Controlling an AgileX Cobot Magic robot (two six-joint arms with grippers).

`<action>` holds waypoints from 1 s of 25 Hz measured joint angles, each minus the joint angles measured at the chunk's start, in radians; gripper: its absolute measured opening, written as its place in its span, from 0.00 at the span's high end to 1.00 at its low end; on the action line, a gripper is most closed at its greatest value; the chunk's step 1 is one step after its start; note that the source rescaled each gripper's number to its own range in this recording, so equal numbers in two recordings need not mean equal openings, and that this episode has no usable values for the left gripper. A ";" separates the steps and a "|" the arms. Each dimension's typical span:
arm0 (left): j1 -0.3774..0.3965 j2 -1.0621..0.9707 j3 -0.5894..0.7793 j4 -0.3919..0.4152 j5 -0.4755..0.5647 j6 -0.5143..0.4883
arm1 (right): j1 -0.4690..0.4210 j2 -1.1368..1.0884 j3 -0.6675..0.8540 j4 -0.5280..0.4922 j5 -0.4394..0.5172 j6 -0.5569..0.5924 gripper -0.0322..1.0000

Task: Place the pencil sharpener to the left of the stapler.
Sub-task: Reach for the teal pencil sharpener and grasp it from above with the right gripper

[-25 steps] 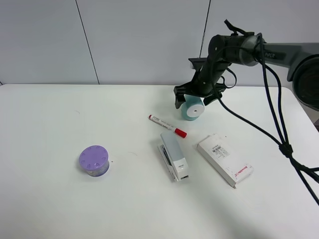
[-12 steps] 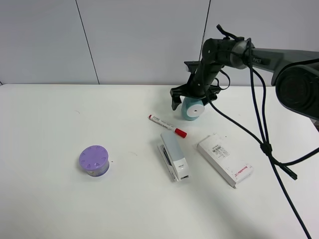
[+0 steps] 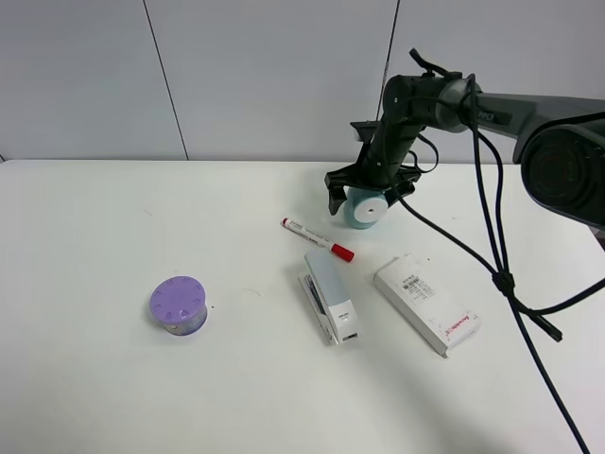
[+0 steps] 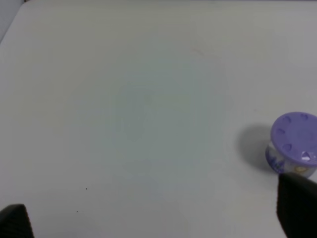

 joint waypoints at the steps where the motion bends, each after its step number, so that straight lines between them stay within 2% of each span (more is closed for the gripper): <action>1: 0.000 0.000 0.000 0.000 0.000 0.000 | 0.000 0.003 0.000 -0.001 0.000 0.001 0.03; 15: 0.000 0.000 0.000 0.000 0.000 0.001 | 0.000 0.027 -0.001 -0.011 -0.027 0.002 0.03; 17: 0.000 0.000 0.000 0.000 0.000 0.001 | 0.000 0.027 -0.001 -0.011 -0.029 0.002 0.06; 19: 0.000 0.000 0.000 0.000 0.000 0.001 | 0.000 0.027 -0.001 -0.011 -0.035 0.002 0.20; 20: 0.000 0.000 0.000 0.000 0.000 0.001 | 0.000 0.027 -0.001 -0.010 -0.040 0.002 0.33; 22: 0.000 0.000 0.000 0.000 0.000 0.001 | 0.000 0.027 -0.001 -0.008 -0.045 0.002 0.63; 23: 0.000 0.000 0.000 0.000 0.000 0.001 | 0.000 0.027 -0.001 -0.008 -0.045 0.002 0.86; 24: 0.000 0.000 0.000 0.000 0.000 0.001 | 0.000 0.028 -0.001 -0.009 -0.044 0.002 0.97; 25: 0.000 0.000 0.000 0.000 0.000 0.001 | 0.000 0.028 -0.001 -0.007 -0.044 0.002 0.97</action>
